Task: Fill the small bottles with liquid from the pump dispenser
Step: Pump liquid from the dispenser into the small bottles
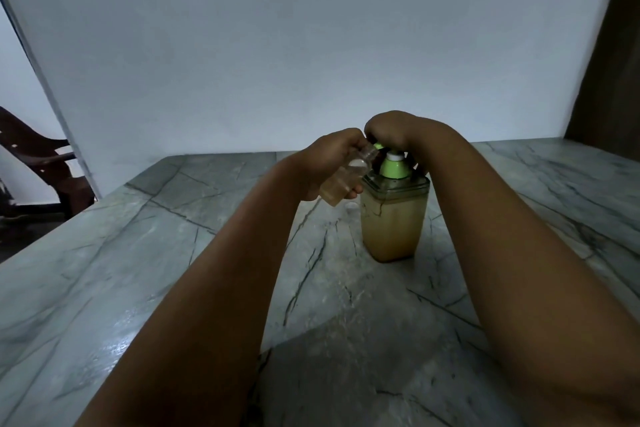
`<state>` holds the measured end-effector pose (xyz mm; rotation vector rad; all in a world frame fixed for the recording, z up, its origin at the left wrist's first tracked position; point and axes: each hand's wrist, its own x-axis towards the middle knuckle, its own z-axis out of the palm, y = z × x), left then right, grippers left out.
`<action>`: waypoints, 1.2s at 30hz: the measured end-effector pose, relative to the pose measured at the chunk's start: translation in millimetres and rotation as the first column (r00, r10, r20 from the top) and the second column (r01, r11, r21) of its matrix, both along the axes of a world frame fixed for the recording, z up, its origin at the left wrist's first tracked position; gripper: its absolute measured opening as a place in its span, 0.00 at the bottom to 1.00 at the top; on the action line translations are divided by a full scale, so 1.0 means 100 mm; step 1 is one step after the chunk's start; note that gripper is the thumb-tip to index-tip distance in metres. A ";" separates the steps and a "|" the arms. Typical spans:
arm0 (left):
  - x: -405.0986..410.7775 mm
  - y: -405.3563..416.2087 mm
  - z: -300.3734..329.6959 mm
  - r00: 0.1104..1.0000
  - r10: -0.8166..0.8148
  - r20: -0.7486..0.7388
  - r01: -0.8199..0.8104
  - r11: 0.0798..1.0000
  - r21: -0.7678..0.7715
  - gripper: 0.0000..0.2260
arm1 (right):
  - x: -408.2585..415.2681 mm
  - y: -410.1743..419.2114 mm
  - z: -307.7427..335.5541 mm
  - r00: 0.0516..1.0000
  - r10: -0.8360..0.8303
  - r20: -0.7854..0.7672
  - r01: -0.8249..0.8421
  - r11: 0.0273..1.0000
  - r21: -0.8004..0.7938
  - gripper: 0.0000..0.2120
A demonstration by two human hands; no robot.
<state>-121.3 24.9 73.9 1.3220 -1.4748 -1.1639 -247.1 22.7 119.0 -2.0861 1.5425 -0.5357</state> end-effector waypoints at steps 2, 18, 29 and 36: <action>0.01 0.00 0.00 1.000 -0.007 -0.002 0.007 1.000 -0.001 0.13 | 0.00 0.01 0.01 1.000 0.000 0.026 0.000 1.000 0.004 0.10; -0.01 0.02 0.01 1.000 -0.003 0.004 0.003 1.000 -0.010 0.13 | -0.02 0.02 0.02 0.996 -0.034 0.081 0.031 0.998 0.046 0.07; -0.01 0.02 0.00 1.000 0.019 0.004 -0.019 1.000 -0.013 0.13 | 0.01 0.04 0.00 1.000 -0.025 0.009 0.025 0.999 0.028 0.14; 0.00 0.03 0.01 1.000 0.006 0.000 -0.006 1.000 -0.008 0.13 | -0.04 0.05 0.04 0.992 -0.040 0.118 0.033 0.998 0.056 0.12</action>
